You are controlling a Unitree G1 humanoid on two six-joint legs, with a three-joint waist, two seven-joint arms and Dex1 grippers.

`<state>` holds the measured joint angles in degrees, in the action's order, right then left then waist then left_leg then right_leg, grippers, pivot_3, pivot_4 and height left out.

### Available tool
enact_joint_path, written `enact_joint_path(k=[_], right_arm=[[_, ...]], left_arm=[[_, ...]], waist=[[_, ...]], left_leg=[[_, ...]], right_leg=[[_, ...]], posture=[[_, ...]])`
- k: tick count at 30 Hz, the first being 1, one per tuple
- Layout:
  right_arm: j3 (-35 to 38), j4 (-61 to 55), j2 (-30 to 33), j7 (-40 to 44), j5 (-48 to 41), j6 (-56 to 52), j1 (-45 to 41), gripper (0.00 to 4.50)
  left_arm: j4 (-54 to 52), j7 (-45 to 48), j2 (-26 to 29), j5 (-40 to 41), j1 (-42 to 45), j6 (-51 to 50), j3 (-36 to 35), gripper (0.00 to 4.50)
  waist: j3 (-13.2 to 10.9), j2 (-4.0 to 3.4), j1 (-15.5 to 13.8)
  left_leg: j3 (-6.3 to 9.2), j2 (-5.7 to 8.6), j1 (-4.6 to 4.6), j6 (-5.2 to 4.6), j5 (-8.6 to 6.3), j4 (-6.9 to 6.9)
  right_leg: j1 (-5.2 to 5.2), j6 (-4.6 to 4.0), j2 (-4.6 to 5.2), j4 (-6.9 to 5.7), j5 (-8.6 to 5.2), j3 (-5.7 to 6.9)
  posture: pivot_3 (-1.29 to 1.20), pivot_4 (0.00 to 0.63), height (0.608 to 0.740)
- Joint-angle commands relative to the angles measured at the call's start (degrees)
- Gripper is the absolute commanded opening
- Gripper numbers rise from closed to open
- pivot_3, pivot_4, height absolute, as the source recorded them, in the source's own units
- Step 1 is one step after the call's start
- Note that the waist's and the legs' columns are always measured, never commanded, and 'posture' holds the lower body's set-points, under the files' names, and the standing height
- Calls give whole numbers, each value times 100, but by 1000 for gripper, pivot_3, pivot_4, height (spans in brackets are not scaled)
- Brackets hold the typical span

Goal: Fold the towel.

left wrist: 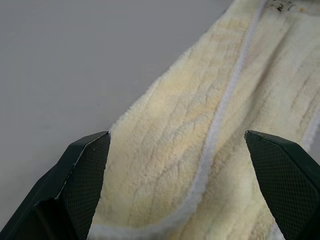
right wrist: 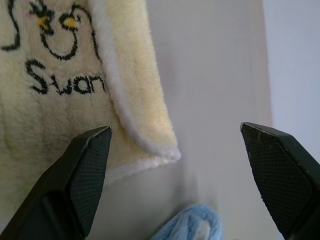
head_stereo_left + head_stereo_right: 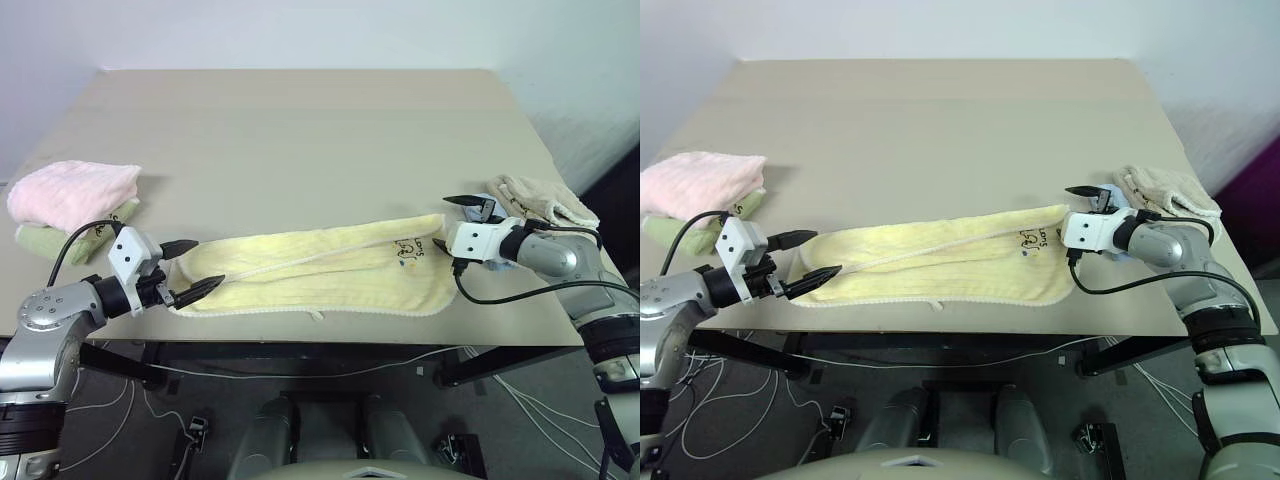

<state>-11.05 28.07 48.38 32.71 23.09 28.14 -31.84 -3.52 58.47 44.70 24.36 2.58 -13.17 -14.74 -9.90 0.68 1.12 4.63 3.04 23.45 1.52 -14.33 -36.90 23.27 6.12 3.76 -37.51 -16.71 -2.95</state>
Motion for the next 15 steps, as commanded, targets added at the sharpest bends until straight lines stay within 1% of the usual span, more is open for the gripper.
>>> enact_joint_path(k=[1,3,6,7,8,10,15], right_arm=[[-171,322,-3,-374,373,459,-283,4343],[-344,499,-12,-572,636,640,-386,4343],[-443,661,-42,-714,750,783,-478,4343],[-470,685,-46,-764,790,821,-497,3941],[-492,706,-53,-785,809,848,-511,3750],[-521,745,-65,-808,832,884,-531,3139],[-617,813,-124,-852,915,903,-546,1361]], left_arm=[[-128,53,174,52,-41,90,-271,4500],[-131,72,217,70,-83,97,-321,4500],[-158,83,255,79,-127,87,-373,4500],[-189,84,264,86,-151,70,-402,4500],[-216,90,278,95,-178,58,-434,4500],[-237,98,297,107,-212,45,-474,4500],[-63,106,414,28,-145,57,-532,4500]], waist=[[0,0,-9],[0,0,-11],[0,0,-8],[0,0,-5],[0,0,-3],[0,0,0],[-1,-1,1]], left_leg=[[0,0,0,0,0,0],[0,1,0,0,0,-2],[0,2,0,0,0,-2],[1,2,-1,0,0,-1],[0,2,-2,0,0,-1],[0,2,-2,0,0,-1],[0,1,-2,0,0,-1]], right_leg=[[-1,0,-2,0,0,0],[-2,0,-2,0,0,0],[-3,0,-2,0,0,0],[-3,0,-3,0,0,0],[-4,0,-3,0,0,0],[-4,0,-3,0,0,0],[-3,0,-5,-1,0,0]], posture=[[0,150,740],[0,150,740],[0,150,740],[0,150,740],[0,150,740],[0,150,740],[0,150,740]])
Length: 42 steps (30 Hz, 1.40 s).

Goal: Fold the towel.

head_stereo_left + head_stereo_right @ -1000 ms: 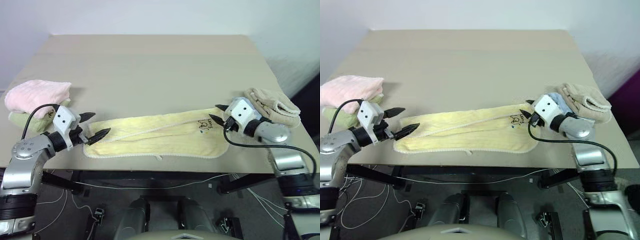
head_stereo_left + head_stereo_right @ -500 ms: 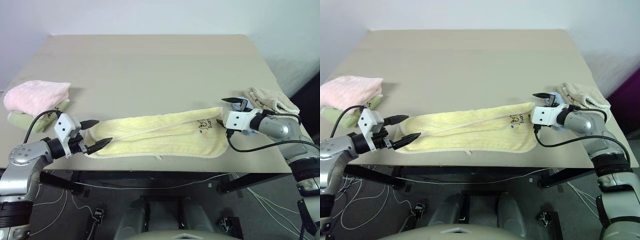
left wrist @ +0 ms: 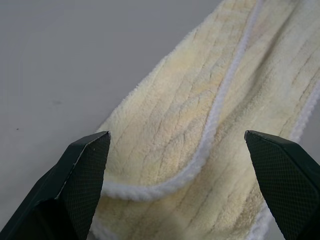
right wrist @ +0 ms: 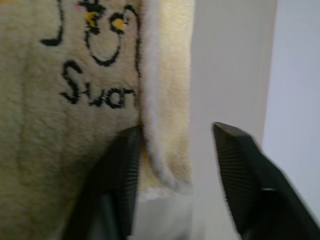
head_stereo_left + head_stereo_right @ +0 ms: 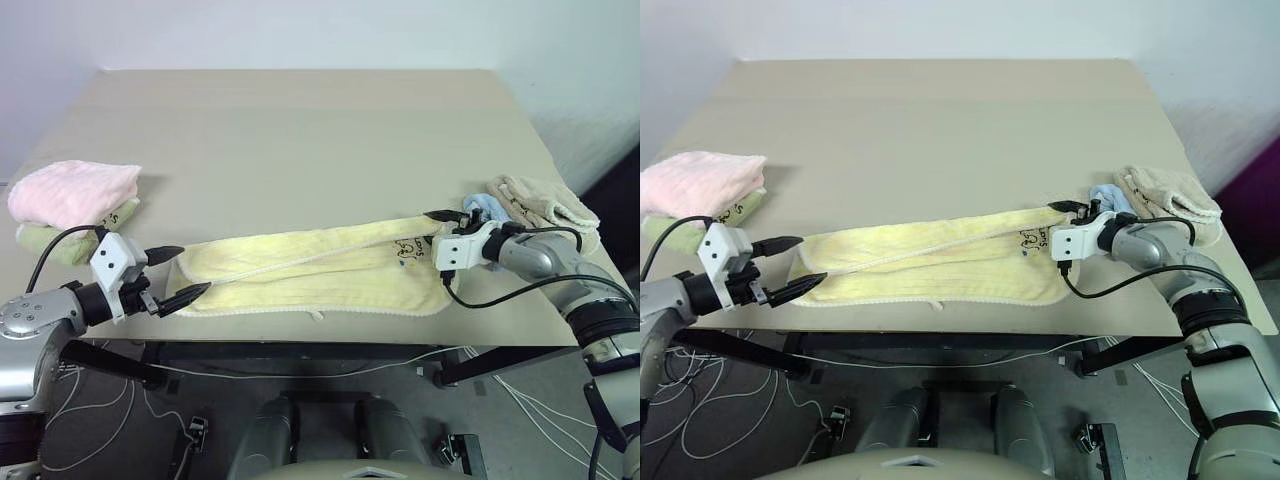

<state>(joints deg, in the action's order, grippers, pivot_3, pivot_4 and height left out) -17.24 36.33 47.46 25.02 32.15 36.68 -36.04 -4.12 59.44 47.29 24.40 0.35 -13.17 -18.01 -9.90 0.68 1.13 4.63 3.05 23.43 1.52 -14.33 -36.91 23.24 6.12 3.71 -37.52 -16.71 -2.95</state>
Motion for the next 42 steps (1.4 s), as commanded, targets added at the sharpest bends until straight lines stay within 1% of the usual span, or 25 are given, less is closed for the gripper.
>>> enact_joint_path(k=[1,2,4,9,12,16,21,29,32,35,42], right_arm=[[1,-11,-51,-73,2,39,-121,1028],[0,-16,-68,-77,1,23,-114,638],[15,-31,-119,-140,6,-42,-94,16],[-11,-122,-265,-346,96,-167,0,16],[-2,-203,-360,-425,70,-249,105,16],[8,-327,-478,-470,30,-383,195,16],[43,-487,-553,-494,5,-517,336,16],[147,-697,-516,-501,-57,-701,493,16],[160,-721,-535,-505,-52,-736,518,0],[168,-807,-564,-489,-62,-781,563,0],[189,-799,-549,-486,-68,-777,610,0]], left_arm=[[60,22,192,-25,125,103,-198,4500],[139,70,245,-93,177,200,-184,4500],[329,233,402,-229,260,417,-127,4500],[1053,976,928,-712,371,1320,230,4500],[1434,1392,1109,-739,641,1552,446,4500],[2038,1480,1126,-1132,1205,2201,786,4500],[2498,1549,964,-1470,1792,2792,1248,4500],[2845,1753,907,-1722,2007,3480,1743,4500],[3067,1651,840,-1886,2141,3800,1864,3891],[3312,1544,766,-2008,2300,4020,1957,2919],[3571,1591,676,-2016,2351,4239,2014,439]], waist=[[0,-1,1],[0,-1,1],[0,-1,1],[-2,-4,3],[-2,-3,5],[1,1,8],[1,1,74],[1,1,135],[1,1,123],[1,1,125],[1,2,135]], left_leg=[[-1,0,0,0,0,0],[0,0,0,0,0,0],[0,0,0,0,0,0],[-2,1,0,0,0,2],[-2,1,-1,0,0,3],[0,0,-3,0,0,0],[-2,-2,-5,-1,0,1],[-1,-2,-4,-2,1,1],[-1,-2,-4,-2,1,-1],[-1,-1,-4,-2,0,-6],[-1,-1,-4,-3,1,-7]], right_leg=[[0,0,0,0,0,-1],[0,0,-1,0,0,0],[0,0,-1,0,0,0],[1,0,-2,0,0,0],[1,-1,-3,-1,0,1],[-4,0,-6,-1,0,2],[-2,0,-11,-5,0,1],[-1,0,-13,-9,-1,2],[-2,0,-12,-10,-1,2],[-4,1,-12,-11,-1,3],[-1,1,-13,-19,-2,2]], posture=[[0,150,740],[0,150,740],[0,150,740],[0,150,740],[0,150,740],[0,150,740],[0,150,740],[0,150,740],[0,150,740],[0,150,740],[0,150,740]])
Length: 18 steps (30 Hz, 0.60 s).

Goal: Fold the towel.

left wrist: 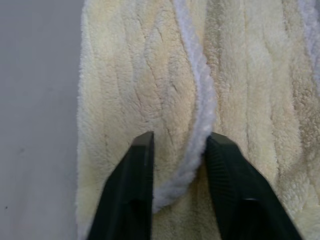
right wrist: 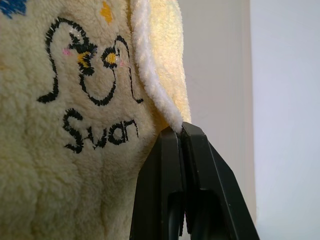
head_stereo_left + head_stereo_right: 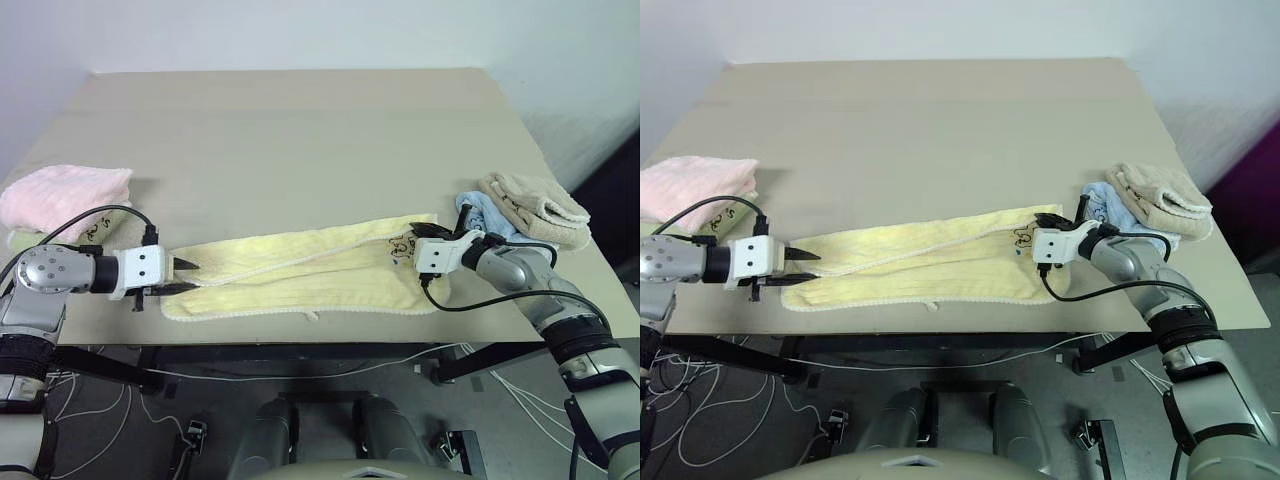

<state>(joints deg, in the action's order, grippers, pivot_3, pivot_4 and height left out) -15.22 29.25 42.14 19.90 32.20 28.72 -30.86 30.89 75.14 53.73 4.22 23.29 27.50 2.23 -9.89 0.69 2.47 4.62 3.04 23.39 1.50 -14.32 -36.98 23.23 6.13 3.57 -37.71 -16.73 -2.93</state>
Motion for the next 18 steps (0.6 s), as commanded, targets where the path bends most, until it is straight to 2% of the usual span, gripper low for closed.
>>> enact_joint_path(k=[1,7,11,18], right_arm=[[-10,-86,-16,25,-73,20,91,0],[-11,-50,-5,15,-52,30,56,0],[-8,-2,16,4,-39,52,5,0],[182,-101,222,339,-379,73,-86,0]], left_arm=[[97,21,33,7,59,192,-6,76],[163,-18,73,-8,4,208,5,29],[129,-65,-8,254,36,-89,-159,29],[-297,-469,-152,1242,401,-1355,-975,29]], waist=[[0,0,-1],[0,1,0],[0,1,0],[-1,2,-12]], left_leg=[[0,0,0,0,0,-1],[0,0,0,0,0,-1],[0,0,0,0,0,-2],[2,1,2,0,0,-8]], right_leg=[[0,0,0,0,0,0],[0,0,0,-1,0,0],[0,0,0,-2,0,0],[0,1,1,-6,-1,2]], posture=[[0,150,740],[0,150,740],[0,150,740],[0,150,740]])
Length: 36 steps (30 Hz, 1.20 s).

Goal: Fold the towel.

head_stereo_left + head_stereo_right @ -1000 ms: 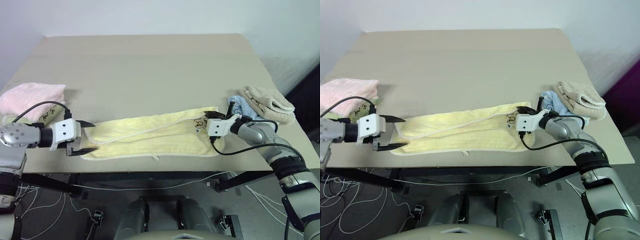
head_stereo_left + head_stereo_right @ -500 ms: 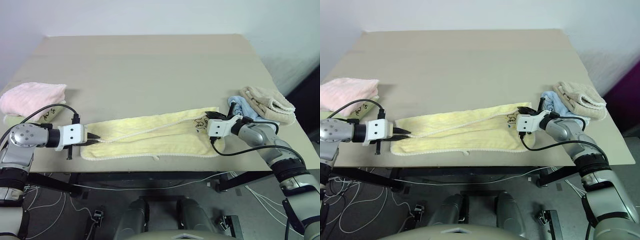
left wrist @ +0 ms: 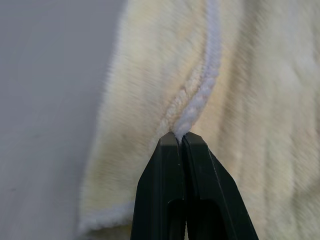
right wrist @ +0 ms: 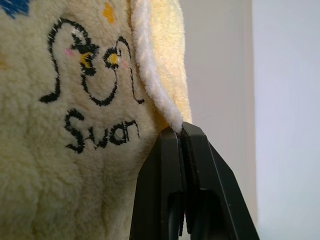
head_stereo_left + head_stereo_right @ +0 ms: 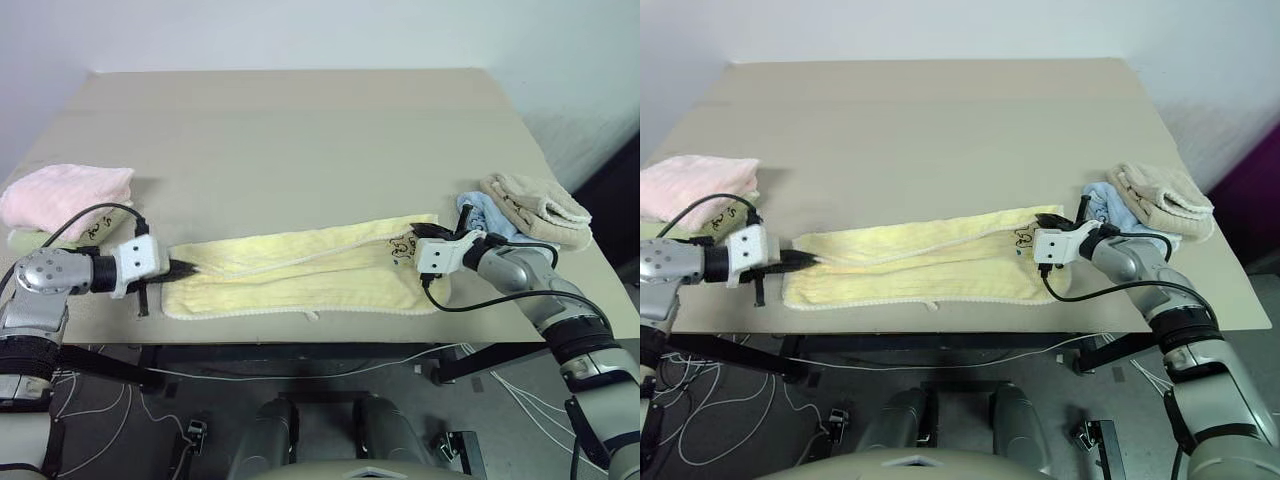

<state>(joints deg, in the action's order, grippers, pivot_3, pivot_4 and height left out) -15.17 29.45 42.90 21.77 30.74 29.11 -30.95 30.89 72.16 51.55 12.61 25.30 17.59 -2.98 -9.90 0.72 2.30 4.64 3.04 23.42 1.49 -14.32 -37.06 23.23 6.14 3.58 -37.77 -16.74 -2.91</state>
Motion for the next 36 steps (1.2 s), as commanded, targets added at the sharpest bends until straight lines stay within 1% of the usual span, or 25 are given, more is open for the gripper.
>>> enact_joint_path(k=[1,4,9,13,18,20,22,25,26,28,30,33,35,36], right_arm=[[242,-156,186,229,-340,0,-127,0],[424,-213,254,434,-681,-101,-294,0],[758,53,507,760,-1139,-216,-1064,0],[892,723,661,1017,-1381,-149,-1936,0],[867,1403,868,1195,-1384,132,-2872,0],[925,1483,953,1361,-1496,179,-3104,0],[1016,1420,1039,1610,-1704,136,-3162,0],[1167,1082,1172,2115,-2146,-29,-2947,0],[1249,835,1228,2372,-2396,-142,-2746,0],[1453,212,1323,2914,-2981,-566,-2251,0],[1652,-428,1402,3325,-3496,-1083,-1755,0],[1888,-1641,1615,3989,-4277,-2008,-638,0],[2011,-2210,1753,4243,-4574,-2466,-60,0],[2082,-2495,1850,4399,-4724,-2690,295,0]], left_arm=[[-359,-225,77,481,235,-495,-549,29],[-485,-352,65,567,291,-724,-714,29],[-359,-714,-84,641,852,-1049,-865,29],[247,-1089,-291,405,1665,-967,-780,29],[1398,-1613,-412,40,2952,-552,-738,29],[1693,-1594,-375,-2,3334,-449,-751,29],[1777,-1435,-296,1,3474,-379,-758,29],[1535,-972,-159,202,3284,-513,-820,29],[1269,-700,-84,351,3032,-643,-869,29],[643,-180,82,674,2409,-969,-991,29],[30,114,224,969,1808,-1369,-1123,29],[-1074,581,506,1342,497,-1892,-1337,29],[-1527,669,639,1491,-68,-2156,-1458,29],[-1742,655,744,1559,-368,-2477,-1513,29]], waist=[[-1,-2,9],[-2,-4,21],[-7,-8,21],[-6,-7,-8],[-8,-4,19],[-9,-5,25],[-9,-5,35],[-10,-7,48],[-10,-7,48],[-10,-7,54],[-10,-8,51],[-11,-10,23],[-12,-12,5],[-12,-12,-19]], left_leg=[[-1,1,0,0,0,0],[-2,1,-1,0,0,0],[-6,1,1,1,1,-2],[-4,4,1,1,1,-8],[-6,7,3,1,1,-6],[-10,8,10,1,1,-5],[-12,7,12,1,1,-2],[-15,5,12,1,1,-1],[-15,5,12,1,1,-1],[-14,0,11,1,1,-2],[-14,-2,12,0,1,-1],[-13,-3,15,-1,0,-7],[-11,-4,13,-3,-1,-6],[-10,-4,14,-3,-1,-7]], right_leg=[[0,0,1,0,0,-1],[2,0,2,-2,0,-2],[13,0,1,-14,0,-5],[8,1,5,-13,0,-3],[12,1,4,-13,0,-3],[21,2,5,-17,-1,-5],[24,4,5,-18,-2,-6],[25,4,4,-21,-2,-8],[25,4,4,-22,-2,-9],[24,4,1,-26,-2,-9],[22,4,2,-26,-3,-11],[23,4,7,-27,-2,-12],[22,3,14,-23,-3,-14],[20,3,16,-20,-3,-13]], posture=[[0,150,740],[0,150,740],[0,150,740],[0,150,740],[0,150,740],[0,150,740],[0,150,740],[0,150,740],[0,150,740],[0,150,740],[0,150,740],[0,150,740],[0,150,740],[0,150,740]])
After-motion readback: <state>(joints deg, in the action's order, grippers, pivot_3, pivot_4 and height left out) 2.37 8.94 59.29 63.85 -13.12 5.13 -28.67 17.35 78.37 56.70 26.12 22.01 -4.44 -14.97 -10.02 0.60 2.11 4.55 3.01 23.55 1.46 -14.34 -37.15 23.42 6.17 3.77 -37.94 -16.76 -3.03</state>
